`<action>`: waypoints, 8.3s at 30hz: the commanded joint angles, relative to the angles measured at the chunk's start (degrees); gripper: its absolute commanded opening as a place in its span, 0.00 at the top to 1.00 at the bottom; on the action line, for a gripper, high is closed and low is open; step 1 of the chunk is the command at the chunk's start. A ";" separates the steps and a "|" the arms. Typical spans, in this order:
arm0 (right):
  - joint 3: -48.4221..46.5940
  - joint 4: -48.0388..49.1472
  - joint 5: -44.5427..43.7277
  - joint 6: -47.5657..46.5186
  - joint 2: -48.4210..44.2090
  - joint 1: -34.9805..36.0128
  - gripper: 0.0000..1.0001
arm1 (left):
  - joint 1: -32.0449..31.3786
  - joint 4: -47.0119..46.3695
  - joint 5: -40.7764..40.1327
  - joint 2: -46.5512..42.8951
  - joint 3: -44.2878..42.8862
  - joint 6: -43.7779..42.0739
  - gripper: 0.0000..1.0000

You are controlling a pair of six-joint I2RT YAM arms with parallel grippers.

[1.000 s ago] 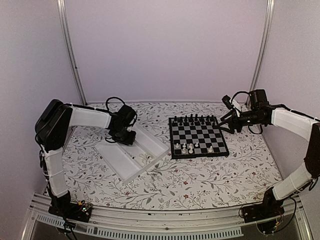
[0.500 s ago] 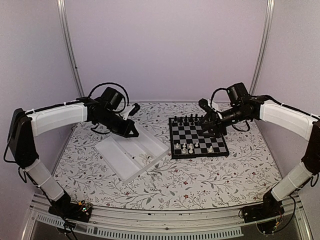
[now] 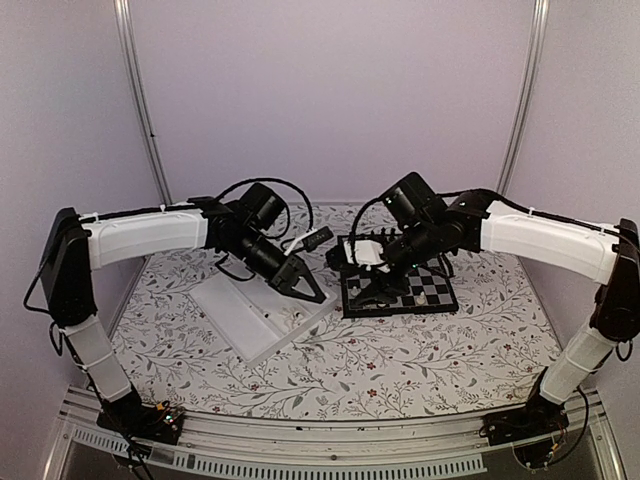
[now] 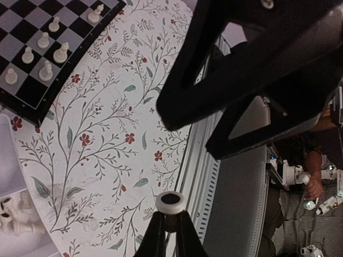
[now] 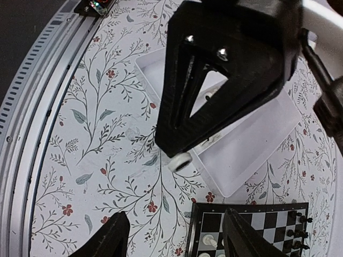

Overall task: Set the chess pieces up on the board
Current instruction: Pick up the chess piece from the storage box, then place the chess piece on the chessboard, then adjust the chess piece on the chessboard.

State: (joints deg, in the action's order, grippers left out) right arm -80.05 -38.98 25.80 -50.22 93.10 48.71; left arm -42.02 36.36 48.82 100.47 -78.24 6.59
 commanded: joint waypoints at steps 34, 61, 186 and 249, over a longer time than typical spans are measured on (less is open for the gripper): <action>4.76 7.26 -22.63 -3.82 2.91 10.67 0.92 | -0.09 -4.15 11.35 7.13 -3.49 3.40 0.89; 11.29 8.44 37.62 19.13 -5.80 -19.09 0.91 | -14.20 -53.44 -28.69 -5.18 7.75 -14.21 0.71; 32.24 15.70 -0.67 17.57 -20.50 -38.65 0.40 | -3.81 -5.62 -26.38 47.30 -58.89 -8.81 1.00; 31.63 15.34 0.02 17.62 -18.64 -38.65 0.39 | -6.02 -11.61 -29.80 44.08 -53.67 -11.18 0.91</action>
State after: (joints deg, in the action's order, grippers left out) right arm -47.88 -23.94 24.58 -32.97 74.02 10.07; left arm -48.56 29.02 25.50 152.97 -135.31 -4.16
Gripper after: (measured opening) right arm 0.605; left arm 0.059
